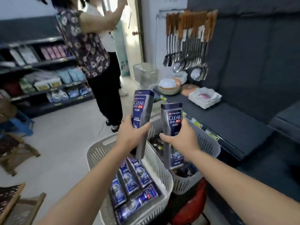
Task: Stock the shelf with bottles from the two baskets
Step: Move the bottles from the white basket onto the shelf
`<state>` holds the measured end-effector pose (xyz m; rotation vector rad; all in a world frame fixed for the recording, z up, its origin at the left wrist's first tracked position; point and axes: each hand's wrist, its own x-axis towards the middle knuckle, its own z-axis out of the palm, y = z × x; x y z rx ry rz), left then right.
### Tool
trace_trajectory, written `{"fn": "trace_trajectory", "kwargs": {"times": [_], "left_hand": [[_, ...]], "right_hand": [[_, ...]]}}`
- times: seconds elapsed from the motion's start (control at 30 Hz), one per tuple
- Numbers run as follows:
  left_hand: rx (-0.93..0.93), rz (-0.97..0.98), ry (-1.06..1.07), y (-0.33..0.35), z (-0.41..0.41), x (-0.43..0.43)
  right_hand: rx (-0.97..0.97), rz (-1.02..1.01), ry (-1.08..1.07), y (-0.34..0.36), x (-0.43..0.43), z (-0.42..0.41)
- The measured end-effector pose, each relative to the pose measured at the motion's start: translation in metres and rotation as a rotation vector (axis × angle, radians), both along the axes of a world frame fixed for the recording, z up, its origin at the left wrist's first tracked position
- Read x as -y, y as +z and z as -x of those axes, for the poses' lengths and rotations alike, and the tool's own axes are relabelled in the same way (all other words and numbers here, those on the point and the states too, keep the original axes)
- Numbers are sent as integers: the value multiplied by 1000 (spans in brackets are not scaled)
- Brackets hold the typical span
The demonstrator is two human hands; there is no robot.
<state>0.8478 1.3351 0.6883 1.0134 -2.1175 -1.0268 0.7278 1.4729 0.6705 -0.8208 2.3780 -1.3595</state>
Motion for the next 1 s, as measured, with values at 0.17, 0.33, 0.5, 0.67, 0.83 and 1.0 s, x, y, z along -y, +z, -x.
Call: {"fn": "trace_trajectory", "kwargs": {"times": [0.17, 0.33, 0.5, 0.67, 0.83, 1.0], "left_hand": [[-139, 201, -237, 69, 61, -84], [-234, 264, -433, 104, 123, -203], [-278, 141, -574, 107, 178, -339], [-287, 57, -717, 105, 220, -453], [-285, 39, -904, 103, 248, -535], [-261, 89, -1062, 103, 289, -591]], "right_hand": [[-206, 140, -204, 64, -97, 34], [-349, 158, -436, 102, -229, 64], [-398, 115, -684, 116, -379, 86], [-439, 49, -890, 115, -510, 94], [-421, 21, -1100, 109, -600, 100], [-391, 22, -1239, 101, -654, 118]]}}
